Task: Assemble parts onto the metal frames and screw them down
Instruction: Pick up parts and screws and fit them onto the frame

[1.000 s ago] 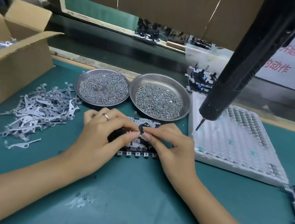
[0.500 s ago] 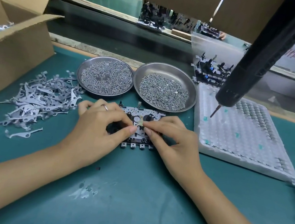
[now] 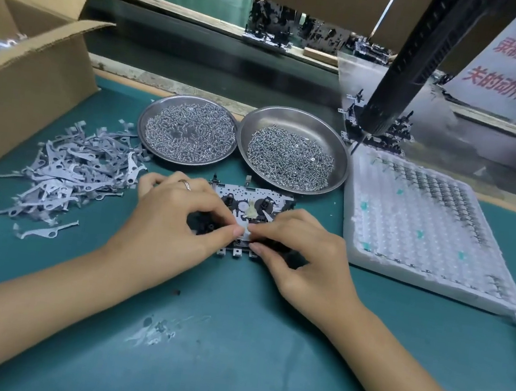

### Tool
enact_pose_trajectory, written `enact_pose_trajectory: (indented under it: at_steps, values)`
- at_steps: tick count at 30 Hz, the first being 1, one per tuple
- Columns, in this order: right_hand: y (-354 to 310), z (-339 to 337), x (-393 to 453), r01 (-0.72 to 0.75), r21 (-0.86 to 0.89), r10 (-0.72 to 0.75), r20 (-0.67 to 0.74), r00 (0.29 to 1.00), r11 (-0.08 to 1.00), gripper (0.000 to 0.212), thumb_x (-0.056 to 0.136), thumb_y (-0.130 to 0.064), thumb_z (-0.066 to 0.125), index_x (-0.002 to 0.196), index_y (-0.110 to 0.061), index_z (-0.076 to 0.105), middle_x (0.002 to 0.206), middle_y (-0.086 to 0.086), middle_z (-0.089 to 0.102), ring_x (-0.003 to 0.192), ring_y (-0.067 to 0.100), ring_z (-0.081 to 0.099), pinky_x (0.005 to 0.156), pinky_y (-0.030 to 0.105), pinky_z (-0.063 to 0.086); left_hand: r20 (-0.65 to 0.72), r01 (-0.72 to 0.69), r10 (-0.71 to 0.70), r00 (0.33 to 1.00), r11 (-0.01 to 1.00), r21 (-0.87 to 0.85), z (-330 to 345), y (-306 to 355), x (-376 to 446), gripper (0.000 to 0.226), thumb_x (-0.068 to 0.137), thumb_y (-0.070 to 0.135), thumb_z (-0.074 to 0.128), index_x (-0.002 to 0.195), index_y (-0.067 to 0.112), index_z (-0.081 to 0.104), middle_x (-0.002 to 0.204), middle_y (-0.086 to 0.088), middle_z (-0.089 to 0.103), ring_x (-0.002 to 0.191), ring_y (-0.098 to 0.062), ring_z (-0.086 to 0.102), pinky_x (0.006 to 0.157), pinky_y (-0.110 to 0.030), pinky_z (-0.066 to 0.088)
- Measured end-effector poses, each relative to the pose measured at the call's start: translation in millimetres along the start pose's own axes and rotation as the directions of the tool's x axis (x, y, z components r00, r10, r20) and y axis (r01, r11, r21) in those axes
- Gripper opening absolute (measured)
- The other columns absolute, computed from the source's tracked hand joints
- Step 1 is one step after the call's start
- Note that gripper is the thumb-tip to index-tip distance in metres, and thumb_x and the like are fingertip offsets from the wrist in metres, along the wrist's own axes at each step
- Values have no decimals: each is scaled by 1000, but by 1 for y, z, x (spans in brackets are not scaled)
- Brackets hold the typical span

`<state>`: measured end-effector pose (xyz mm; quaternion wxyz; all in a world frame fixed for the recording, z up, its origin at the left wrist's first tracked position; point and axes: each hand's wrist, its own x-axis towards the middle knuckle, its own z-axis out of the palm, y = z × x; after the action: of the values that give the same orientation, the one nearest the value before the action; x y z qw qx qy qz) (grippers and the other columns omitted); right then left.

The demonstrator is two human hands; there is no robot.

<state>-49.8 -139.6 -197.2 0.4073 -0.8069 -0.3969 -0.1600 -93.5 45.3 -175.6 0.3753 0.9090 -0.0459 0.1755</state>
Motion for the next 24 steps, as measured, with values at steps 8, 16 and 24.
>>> enact_pose_trajectory:
  at_steps: [8, 16, 24]
  values:
    - [-2, 6, -6, 1, -149, -8, -48, 999, 989, 8, 80, -4, 69, 86, 0, 73, 92, 11, 64, 83, 23, 63, 78, 27, 49, 36, -10, 13, 999, 997, -77, 0, -2, 2, 14, 72, 51, 74, 64, 47, 63, 76, 16, 64, 85, -2, 56, 95, -48, 32]
    - [-7, 12, -4, 11, -235, -27, -63, 998, 972, 3, 78, 4, 67, 76, 3, 69, 83, 12, 64, 74, 30, 60, 70, 34, 46, 77, 43, -29, 997, 980, -193, 0, -2, 5, 8, 70, 40, 74, 70, 33, 74, 78, 17, 63, 78, -8, 58, 90, -54, 38]
    - [-5, -1, 2, -225, 150, 249, -170, 953, 963, 14, 88, -9, 60, 88, -3, 73, 88, 2, 66, 87, 10, 61, 80, 19, 46, 92, 14, -1, 996, 990, -141, -4, -2, 8, 14, 65, 49, 67, 77, 42, 71, 82, 24, 64, 82, -9, 57, 91, -54, 37]
